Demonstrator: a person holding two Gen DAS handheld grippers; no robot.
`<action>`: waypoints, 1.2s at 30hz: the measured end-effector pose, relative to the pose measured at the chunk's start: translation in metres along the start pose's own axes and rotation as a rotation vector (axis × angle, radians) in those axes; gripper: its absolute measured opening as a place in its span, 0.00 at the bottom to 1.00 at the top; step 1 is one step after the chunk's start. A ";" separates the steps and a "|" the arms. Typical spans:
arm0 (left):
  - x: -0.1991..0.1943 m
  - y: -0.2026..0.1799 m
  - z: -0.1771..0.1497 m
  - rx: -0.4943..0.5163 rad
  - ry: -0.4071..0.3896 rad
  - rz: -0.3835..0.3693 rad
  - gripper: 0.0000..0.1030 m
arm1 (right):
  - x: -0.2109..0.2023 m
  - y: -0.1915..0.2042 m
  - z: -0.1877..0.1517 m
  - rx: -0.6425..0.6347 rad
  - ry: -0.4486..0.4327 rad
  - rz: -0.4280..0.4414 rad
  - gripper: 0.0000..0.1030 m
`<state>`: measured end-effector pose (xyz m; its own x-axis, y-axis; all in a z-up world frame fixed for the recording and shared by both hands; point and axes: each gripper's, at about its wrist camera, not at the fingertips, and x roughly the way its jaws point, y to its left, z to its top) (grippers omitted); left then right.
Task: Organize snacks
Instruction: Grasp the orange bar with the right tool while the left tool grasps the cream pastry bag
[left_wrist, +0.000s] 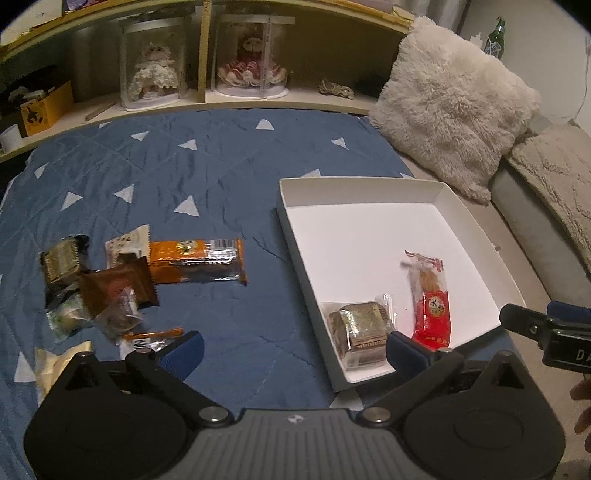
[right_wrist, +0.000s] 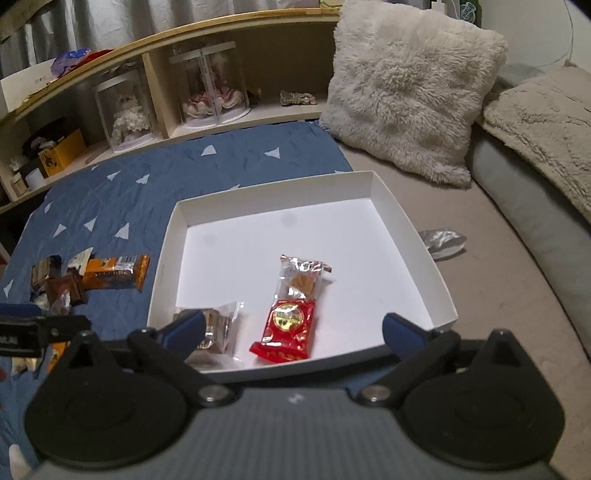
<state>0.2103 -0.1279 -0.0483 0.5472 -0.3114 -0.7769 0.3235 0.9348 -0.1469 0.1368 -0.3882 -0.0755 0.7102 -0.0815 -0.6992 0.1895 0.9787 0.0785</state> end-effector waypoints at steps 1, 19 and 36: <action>-0.002 0.003 0.000 -0.002 -0.004 0.001 1.00 | -0.001 0.001 0.000 0.000 -0.002 0.000 1.00; -0.048 0.086 -0.010 -0.056 -0.061 0.100 1.00 | -0.006 0.064 -0.002 -0.043 -0.037 0.090 1.00; -0.074 0.172 -0.018 -0.080 -0.072 0.159 1.00 | 0.015 0.157 -0.010 -0.028 0.012 0.223 1.00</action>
<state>0.2110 0.0589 -0.0271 0.6415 -0.1672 -0.7487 0.1674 0.9830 -0.0761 0.1706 -0.2334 -0.0814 0.7240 0.1394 -0.6756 0.0098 0.9772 0.2122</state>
